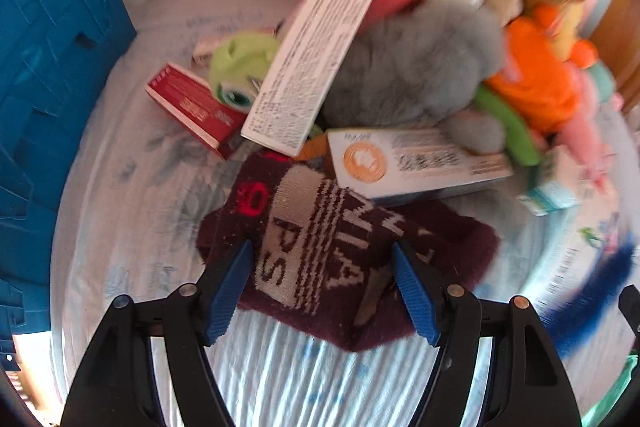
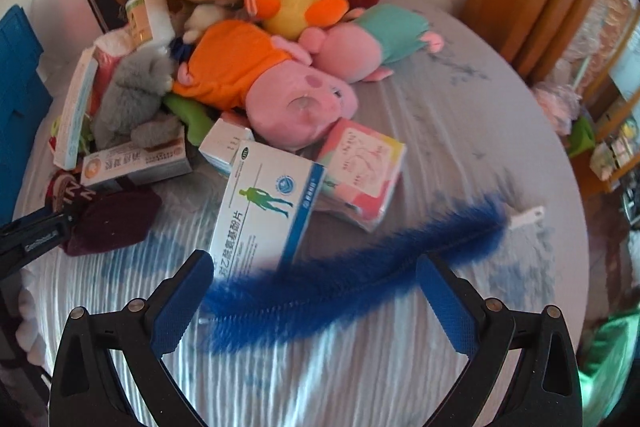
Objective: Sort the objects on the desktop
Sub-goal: 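Grasp the maroon sock with the left tool while the right tool grasps the white medicine box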
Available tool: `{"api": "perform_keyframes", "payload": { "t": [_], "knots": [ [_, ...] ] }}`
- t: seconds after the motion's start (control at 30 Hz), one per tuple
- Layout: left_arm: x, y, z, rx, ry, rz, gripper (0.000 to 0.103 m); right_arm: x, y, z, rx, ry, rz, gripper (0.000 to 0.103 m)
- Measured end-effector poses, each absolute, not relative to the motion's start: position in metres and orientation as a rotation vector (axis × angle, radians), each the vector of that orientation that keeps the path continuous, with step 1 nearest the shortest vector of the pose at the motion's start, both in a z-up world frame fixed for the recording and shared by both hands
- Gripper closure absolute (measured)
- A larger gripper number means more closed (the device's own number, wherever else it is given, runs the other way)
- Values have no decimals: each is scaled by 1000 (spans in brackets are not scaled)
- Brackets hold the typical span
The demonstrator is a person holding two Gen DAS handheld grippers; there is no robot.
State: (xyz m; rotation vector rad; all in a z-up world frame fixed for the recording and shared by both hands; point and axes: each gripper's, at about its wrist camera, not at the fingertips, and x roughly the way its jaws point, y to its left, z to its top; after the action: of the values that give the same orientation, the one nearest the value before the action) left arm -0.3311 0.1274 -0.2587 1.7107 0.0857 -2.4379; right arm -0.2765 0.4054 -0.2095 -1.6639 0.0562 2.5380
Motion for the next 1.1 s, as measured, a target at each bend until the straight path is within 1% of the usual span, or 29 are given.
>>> {"api": "perform_keyframes", "payload": {
  "t": [0.1,0.13,0.2,0.23,0.27,0.4,0.57,0.73,0.77,0.8,0.83,0.87,0.9,0.93,0.97,1.0,1.1],
  "knots": [
    [-335,128,-268,1689,80,-2442,32,-295,402,-232,-1739,73,2529,0],
    [-336,128,-268,1684,86,-2444,31,-301,401,-238,-1759,83,2523,0],
    [-335,125,-272,1659,99,-2434,14,-310,398,-249,-1794,109,2512,0],
    [-334,124,-274,1649,109,-2426,9,-314,395,-255,-1807,121,2504,0],
    [-332,119,-279,1639,119,-2407,0,-317,393,-260,-1816,129,2499,0],
    [-326,104,-288,1627,289,-2457,0,-325,384,-278,-1840,166,2483,0],
    [-324,109,-286,1602,272,-2463,0,-329,379,-304,-1880,192,2433,0],
    [-323,112,-287,1607,281,-2515,0,-322,370,-308,-1846,67,2458,0],
    [-326,110,-286,1623,293,-2527,1,-320,371,-308,-1853,78,2462,0],
    [-326,107,-286,1642,322,-2543,13,-319,374,-306,-1859,115,2466,3],
    [-326,104,-284,1659,367,-2564,20,-314,381,-301,-1849,221,2501,8],
    [-325,102,-281,1660,385,-2572,28,-312,385,-296,-1838,277,2524,10],
    [-323,103,-276,1649,366,-2588,39,-309,387,-292,-1828,288,2536,15],
    [-321,104,-274,1644,349,-2607,45,-306,388,-286,-1808,279,2559,23],
    [-319,107,-269,1636,322,-2632,55,-304,389,-283,-1799,280,2577,26],
    [-317,108,-266,1631,306,-2643,60,-301,390,-281,-1802,292,2583,27],
    [-311,112,-260,1621,250,-2665,63,-297,392,-283,-1807,319,2579,26]
  ]
}}
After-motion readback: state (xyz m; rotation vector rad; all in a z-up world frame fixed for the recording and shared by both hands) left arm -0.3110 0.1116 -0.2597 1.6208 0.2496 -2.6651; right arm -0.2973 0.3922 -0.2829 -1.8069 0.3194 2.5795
